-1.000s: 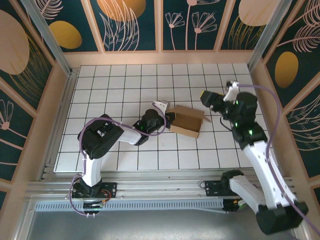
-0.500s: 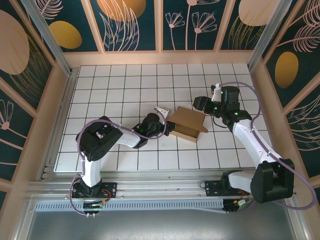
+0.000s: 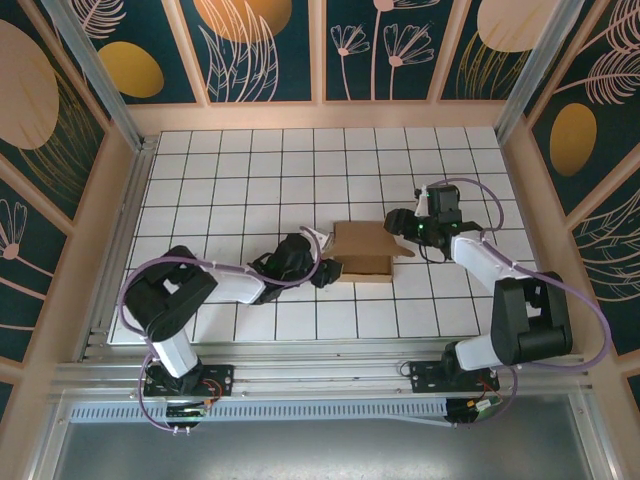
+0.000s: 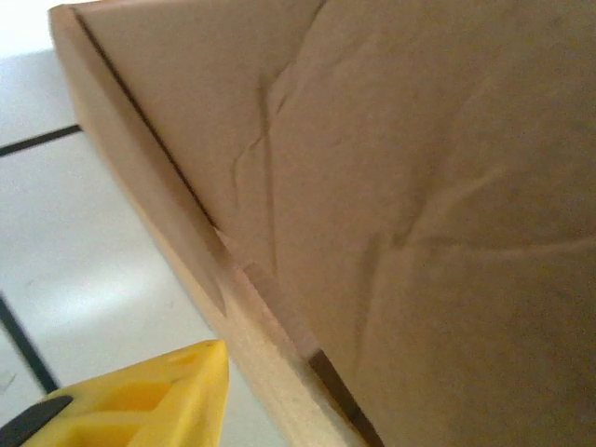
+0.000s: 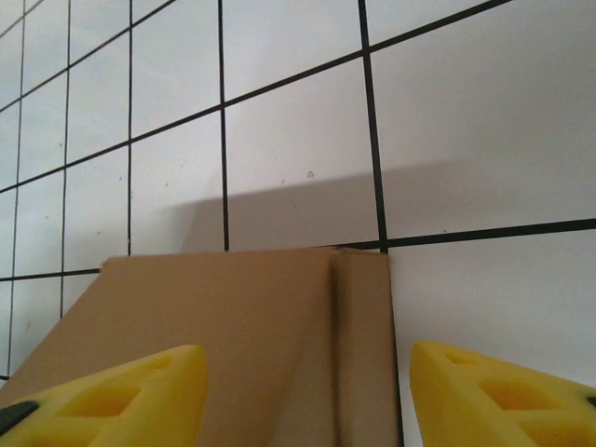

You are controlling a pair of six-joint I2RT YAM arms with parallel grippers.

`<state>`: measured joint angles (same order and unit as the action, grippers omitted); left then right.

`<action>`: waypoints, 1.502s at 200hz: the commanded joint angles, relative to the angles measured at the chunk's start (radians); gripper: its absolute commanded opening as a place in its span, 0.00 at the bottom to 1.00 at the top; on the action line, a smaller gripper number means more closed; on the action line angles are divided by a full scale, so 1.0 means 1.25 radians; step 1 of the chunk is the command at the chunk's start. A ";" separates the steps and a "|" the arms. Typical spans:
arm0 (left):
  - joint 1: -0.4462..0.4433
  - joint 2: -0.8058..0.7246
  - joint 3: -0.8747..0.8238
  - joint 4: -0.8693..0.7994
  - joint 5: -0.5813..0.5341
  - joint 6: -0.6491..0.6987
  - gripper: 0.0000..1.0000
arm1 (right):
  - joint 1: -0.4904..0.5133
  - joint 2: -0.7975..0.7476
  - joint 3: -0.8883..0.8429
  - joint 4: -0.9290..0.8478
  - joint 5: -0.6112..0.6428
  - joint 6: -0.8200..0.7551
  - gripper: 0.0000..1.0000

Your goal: Fold the paper box

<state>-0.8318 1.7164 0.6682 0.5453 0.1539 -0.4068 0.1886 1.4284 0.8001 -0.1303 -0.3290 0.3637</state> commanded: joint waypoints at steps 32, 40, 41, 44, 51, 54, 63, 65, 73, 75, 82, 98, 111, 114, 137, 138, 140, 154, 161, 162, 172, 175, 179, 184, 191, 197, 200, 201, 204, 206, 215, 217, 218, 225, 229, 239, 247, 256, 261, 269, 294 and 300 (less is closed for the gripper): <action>-0.005 -0.225 -0.070 -0.044 0.017 -0.024 0.52 | -0.017 0.031 0.019 0.049 0.008 -0.046 0.60; -0.004 -0.261 -0.074 -0.059 0.013 -0.028 0.53 | -0.020 0.030 0.022 0.055 0.003 -0.044 0.60; -0.004 -0.266 -0.074 -0.062 0.013 -0.029 0.53 | -0.020 0.030 0.023 0.054 0.002 -0.044 0.60; -0.005 -0.280 -0.074 -0.070 0.011 -0.031 0.53 | -0.020 0.030 0.026 0.054 0.000 -0.043 0.60; -0.005 -0.310 -0.073 -0.090 0.004 -0.039 0.54 | -0.020 0.027 0.036 0.049 -0.005 -0.042 0.60; -0.005 -0.323 -0.071 -0.099 -0.001 -0.043 0.54 | -0.020 0.024 0.039 0.047 -0.007 -0.042 0.60; -0.004 -0.358 -0.064 -0.132 -0.030 -0.070 0.56 | -0.021 0.014 0.048 0.042 -0.014 -0.039 0.60; -0.004 -0.366 -0.060 -0.141 -0.038 -0.077 0.56 | -0.022 0.010 0.050 0.039 -0.015 -0.037 0.60; -0.005 -0.387 -0.039 -0.181 -0.070 -0.103 0.58 | -0.030 -0.002 0.055 0.036 -0.029 -0.028 0.61; -0.004 -0.391 -0.035 -0.190 -0.075 -0.111 0.58 | -0.033 -0.006 0.056 0.037 -0.036 -0.023 0.61; -0.004 -0.401 -0.013 -0.224 -0.099 -0.145 0.60 | -0.045 -0.019 0.053 0.040 -0.064 -0.005 0.62; -0.004 -0.405 0.038 -0.284 -0.117 -0.213 0.62 | -0.088 -0.052 0.042 0.048 -0.126 0.037 0.63; -0.003 -0.410 0.053 -0.289 -0.121 -0.292 0.64 | -0.110 -0.082 0.035 0.041 -0.146 0.049 0.63; -0.004 -0.409 0.057 -0.298 -0.130 -0.313 0.66 | -0.113 -0.087 0.035 0.039 -0.149 0.048 0.62; 0.002 -0.393 0.091 -0.364 -0.172 -0.466 0.78 | -0.115 -0.131 0.032 0.018 -0.194 0.034 0.63; 0.003 -0.392 0.093 -0.368 -0.173 -0.472 0.78 | -0.115 -0.133 0.031 0.017 -0.195 0.035 0.63; 0.004 -0.389 0.099 -0.375 -0.175 -0.486 0.79 | -0.115 -0.136 0.030 0.016 -0.199 0.037 0.63; 0.015 -0.356 0.134 -0.410 -0.177 -0.559 0.81 | -0.110 -0.150 0.019 0.014 -0.222 0.055 0.63; 0.022 -0.337 0.162 -0.429 -0.175 -0.588 0.81 | -0.106 -0.151 0.017 0.003 -0.224 0.060 0.63; 0.023 -0.333 0.165 -0.432 -0.175 -0.589 0.81 | -0.105 -0.151 0.016 0.001 -0.224 0.060 0.63; 0.030 -0.303 0.211 -0.467 -0.182 -0.619 0.81 | -0.096 -0.145 0.019 -0.030 -0.205 0.048 0.64; 0.032 -0.293 0.225 -0.482 -0.184 -0.626 0.81 | -0.093 -0.142 0.020 -0.041 -0.192 0.041 0.65; 0.036 -0.277 0.238 -0.500 -0.184 -0.632 0.81 | -0.088 -0.139 0.021 -0.055 -0.167 0.033 0.66; 0.042 -0.259 0.267 -0.520 -0.181 -0.635 0.81 | -0.080 -0.134 0.021 -0.071 -0.142 0.022 0.67; 0.051 -0.229 0.295 -0.540 -0.172 -0.638 0.81 | -0.071 -0.128 0.019 -0.083 -0.128 0.011 0.68; 0.060 -0.203 0.312 -0.551 -0.157 -0.640 0.81 | -0.063 -0.122 0.016 -0.088 -0.131 0.004 0.68; 0.065 -0.191 0.320 -0.554 -0.148 -0.641 0.81 | -0.060 -0.118 0.014 -0.089 -0.134 0.003 0.68; 0.067 -0.186 0.321 -0.553 -0.144 -0.641 0.81 | -0.059 -0.117 0.013 -0.090 -0.136 0.003 0.68; 0.071 -0.173 0.328 -0.553 -0.133 -0.643 0.81 | -0.054 -0.115 0.011 -0.091 -0.139 0.002 0.68; 0.074 -0.164 0.331 -0.552 -0.124 -0.644 0.81 | -0.052 -0.113 0.010 -0.092 -0.141 0.002 0.68; 0.087 -0.129 0.340 -0.532 -0.082 -0.645 0.82 | -0.038 -0.110 0.004 -0.092 -0.143 0.006 0.68; 0.088 -0.121 0.340 -0.523 -0.072 -0.643 0.82 | -0.035 -0.109 0.002 -0.092 -0.142 0.006 0.68; 0.088 -0.118 0.340 -0.518 -0.068 -0.642 0.82 | -0.033 -0.109 0.000 -0.092 -0.141 0.006 0.68; 0.090 -0.096 0.342 -0.484 -0.039 -0.635 0.82 | -0.022 -0.110 -0.006 -0.091 -0.132 0.007 0.67; 0.091 -0.084 0.343 -0.469 -0.024 -0.632 0.82 | -0.017 -0.111 -0.011 -0.090 -0.123 0.007 0.67; 0.090 -0.050 0.349 -0.445 0.009 -0.621 0.81 | -0.005 -0.113 -0.024 -0.087 -0.094 0.010 0.64; 0.089 -0.028 0.354 -0.445 0.033 -0.619 0.79 | 0.000 -0.114 -0.035 -0.083 -0.079 0.016 0.61; 0.089 -0.010 0.352 -0.451 0.049 -0.619 0.76 | 0.003 -0.113 -0.047 -0.074 -0.077 0.025 0.58; 0.089 -0.007 0.347 -0.452 0.056 -0.623 0.74 | 0.003 -0.113 -0.051 -0.071 -0.078 0.032 0.57; 0.088 -0.007 0.334 -0.447 0.064 -0.632 0.70 | 0.003 -0.115 -0.057 -0.067 -0.078 0.041 0.55; 0.079 -0.007 0.301 -0.417 0.085 -0.644 0.57 | 0.003 -0.136 -0.072 -0.044 -0.079 0.081 0.46; 0.077 0.009 0.300 -0.415 0.089 -0.643 0.55 | 0.004 -0.141 -0.078 -0.033 -0.082 0.094 0.46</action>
<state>-0.7254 1.7176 1.0649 -0.0174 0.1902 -1.1816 0.1883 1.2854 0.7296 -0.2127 -0.4511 0.4255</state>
